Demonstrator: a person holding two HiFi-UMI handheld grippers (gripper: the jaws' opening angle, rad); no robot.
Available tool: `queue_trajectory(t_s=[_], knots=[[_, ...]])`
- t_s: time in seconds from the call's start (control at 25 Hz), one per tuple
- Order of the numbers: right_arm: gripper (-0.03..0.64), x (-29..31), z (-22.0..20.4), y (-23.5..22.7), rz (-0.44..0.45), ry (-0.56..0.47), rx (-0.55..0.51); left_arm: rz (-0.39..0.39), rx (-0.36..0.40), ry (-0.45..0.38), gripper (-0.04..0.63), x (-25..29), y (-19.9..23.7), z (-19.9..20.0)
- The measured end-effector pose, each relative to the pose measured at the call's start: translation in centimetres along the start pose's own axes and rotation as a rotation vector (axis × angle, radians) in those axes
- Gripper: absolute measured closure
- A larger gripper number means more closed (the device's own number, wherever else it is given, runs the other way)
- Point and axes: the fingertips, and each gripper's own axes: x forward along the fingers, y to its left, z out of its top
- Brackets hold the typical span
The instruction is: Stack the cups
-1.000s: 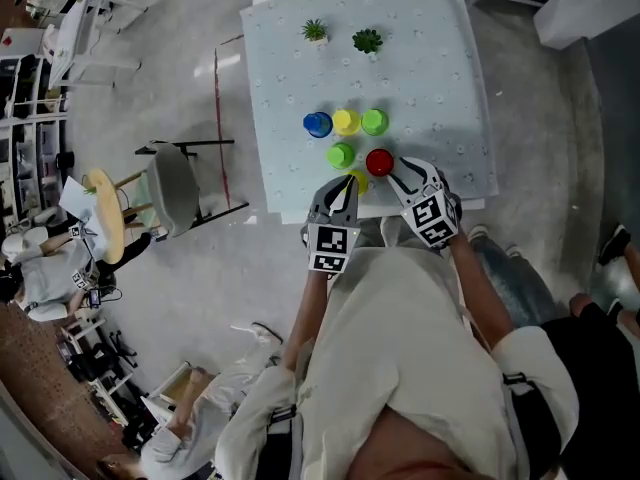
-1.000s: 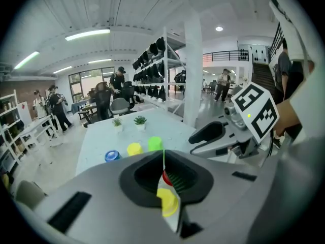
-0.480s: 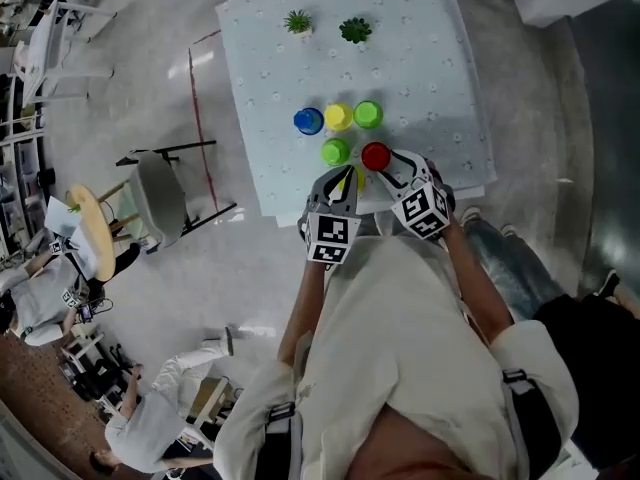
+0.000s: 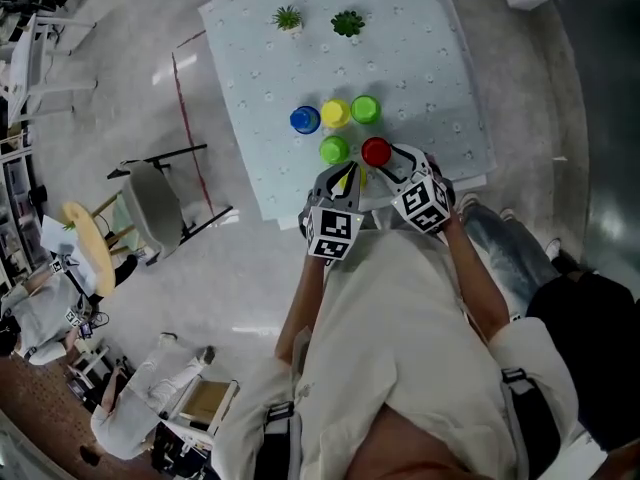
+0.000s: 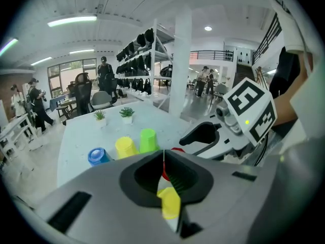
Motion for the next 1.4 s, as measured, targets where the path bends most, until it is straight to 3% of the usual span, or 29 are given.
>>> queue_trajectory(t_s=[0.72,1.4], knots=[[0.395,2.2,-0.5,0.6,-0.005,0.041,0.006,-0.029,0.007,-0.002,0.574,-0.2,0.2,-0.2],[0.402,0.9,0.8,0.0,-0.027,-0.002,0.023,-0.029,0.019,-0.024,0.574,-0.2,0.2,0.6]])
